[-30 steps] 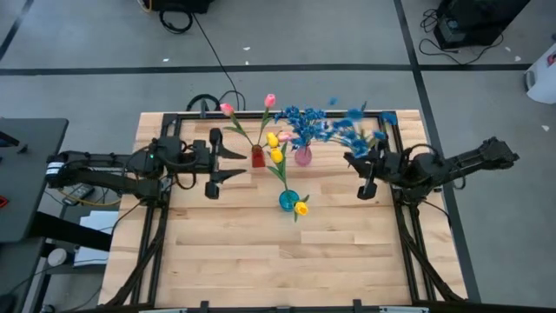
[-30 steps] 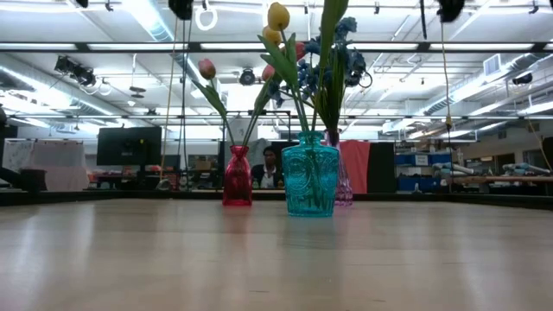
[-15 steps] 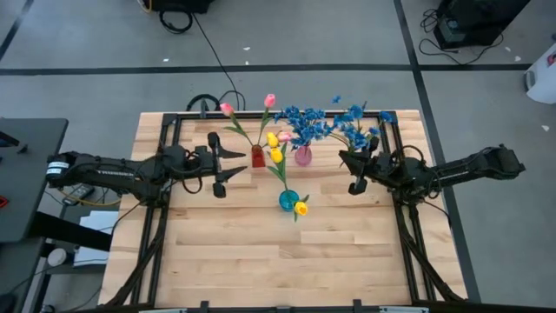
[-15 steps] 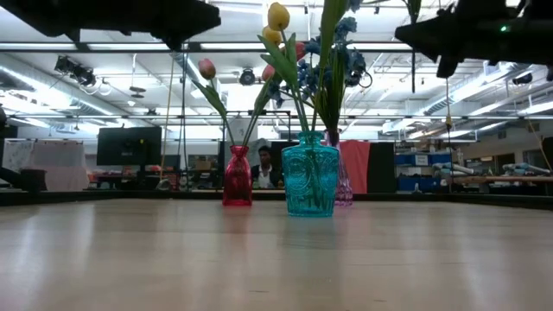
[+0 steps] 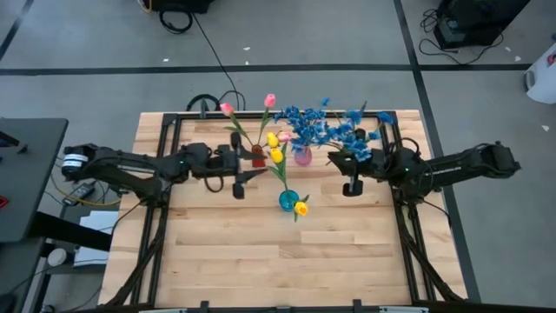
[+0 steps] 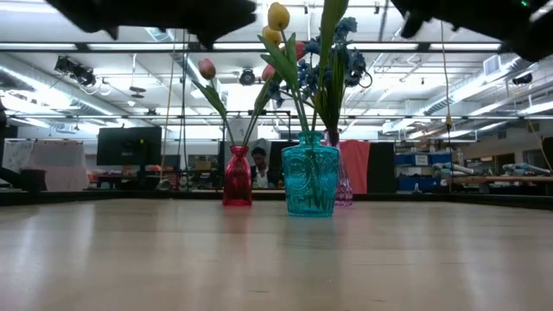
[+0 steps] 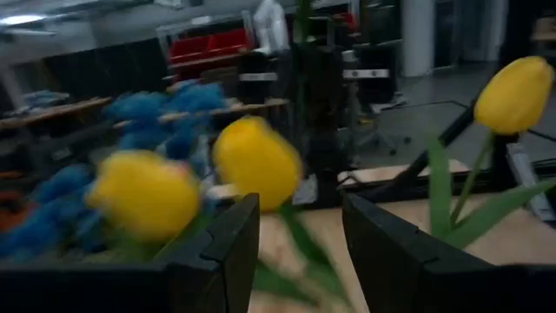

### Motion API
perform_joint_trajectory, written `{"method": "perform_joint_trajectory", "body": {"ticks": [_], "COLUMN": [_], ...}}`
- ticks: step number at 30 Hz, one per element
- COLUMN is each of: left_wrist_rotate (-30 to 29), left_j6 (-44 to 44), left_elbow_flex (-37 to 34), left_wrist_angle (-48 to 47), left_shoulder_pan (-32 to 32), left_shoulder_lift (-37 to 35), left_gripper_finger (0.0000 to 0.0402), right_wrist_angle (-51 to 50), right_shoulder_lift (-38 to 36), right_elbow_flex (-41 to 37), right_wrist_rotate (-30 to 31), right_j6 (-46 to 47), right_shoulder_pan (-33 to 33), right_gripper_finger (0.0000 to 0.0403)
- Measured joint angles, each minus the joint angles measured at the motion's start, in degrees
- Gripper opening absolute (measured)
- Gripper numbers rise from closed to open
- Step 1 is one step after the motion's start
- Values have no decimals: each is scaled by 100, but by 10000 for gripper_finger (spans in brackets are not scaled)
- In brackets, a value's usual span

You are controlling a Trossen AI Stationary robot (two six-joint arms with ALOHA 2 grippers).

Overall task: Sort flowers into vase by color
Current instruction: Put the blue flowers into the pink vase

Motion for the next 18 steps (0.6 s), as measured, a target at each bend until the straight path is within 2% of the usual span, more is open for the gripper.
{"method": "perform_joint_trajectory", "body": {"ticks": [5, 11, 15, 18], "left_wrist_rotate": [46, -116, -136, -380], "left_j6": [315, 598, 583, 568], "left_elbow_flex": [514, 833, 1031, 1145], "left_wrist_angle": [23, 9, -4, 24], "left_shoulder_pan": [-179, -508, -587, -589], "left_shoulder_lift": [434, 558, 649, 760], "left_gripper_finger": [172, 172, 172, 172], "right_wrist_angle": [-42, -99, -103, -107], "right_shoulder_lift": [540, 1320, 1868, 2216], "right_elbow_flex": [772, 1630, 2097, 2406], "right_wrist_rotate": [-449, -980, -1174, -1181], "right_j6": [-16, 174, 250, 246], "right_shoulder_pan": [16, 17, 18, 50], "right_gripper_finger": [38, 38, 38, 38]}}
